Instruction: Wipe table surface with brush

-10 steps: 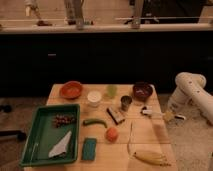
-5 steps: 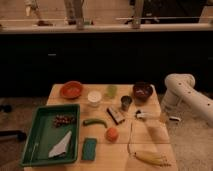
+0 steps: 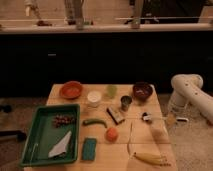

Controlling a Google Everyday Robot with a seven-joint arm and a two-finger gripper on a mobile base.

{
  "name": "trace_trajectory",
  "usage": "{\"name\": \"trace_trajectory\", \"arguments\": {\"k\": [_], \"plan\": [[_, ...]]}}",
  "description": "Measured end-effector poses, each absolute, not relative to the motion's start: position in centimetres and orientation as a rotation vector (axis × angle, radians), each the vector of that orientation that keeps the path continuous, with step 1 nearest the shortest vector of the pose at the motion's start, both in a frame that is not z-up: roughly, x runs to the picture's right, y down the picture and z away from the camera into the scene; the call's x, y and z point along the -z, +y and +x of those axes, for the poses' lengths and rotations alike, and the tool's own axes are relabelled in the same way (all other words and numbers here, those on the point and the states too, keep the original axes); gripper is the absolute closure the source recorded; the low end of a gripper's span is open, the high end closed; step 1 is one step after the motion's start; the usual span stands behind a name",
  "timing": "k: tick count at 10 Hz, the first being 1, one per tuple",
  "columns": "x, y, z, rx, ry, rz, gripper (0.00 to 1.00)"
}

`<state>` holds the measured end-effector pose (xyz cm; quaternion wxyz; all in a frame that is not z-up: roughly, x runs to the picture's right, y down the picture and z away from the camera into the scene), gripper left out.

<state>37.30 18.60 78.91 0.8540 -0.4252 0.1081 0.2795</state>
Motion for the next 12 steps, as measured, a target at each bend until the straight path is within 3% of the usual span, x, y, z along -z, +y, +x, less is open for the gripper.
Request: {"name": "trace_trajectory", "arguments": {"k": [7,12], "plan": [[-80.7,17.3,34.8,-0.570,0.241,-0.886,1.00],[-78.4,19.1,35.6,-0.527,0.206,-0.910,1.00]]}}
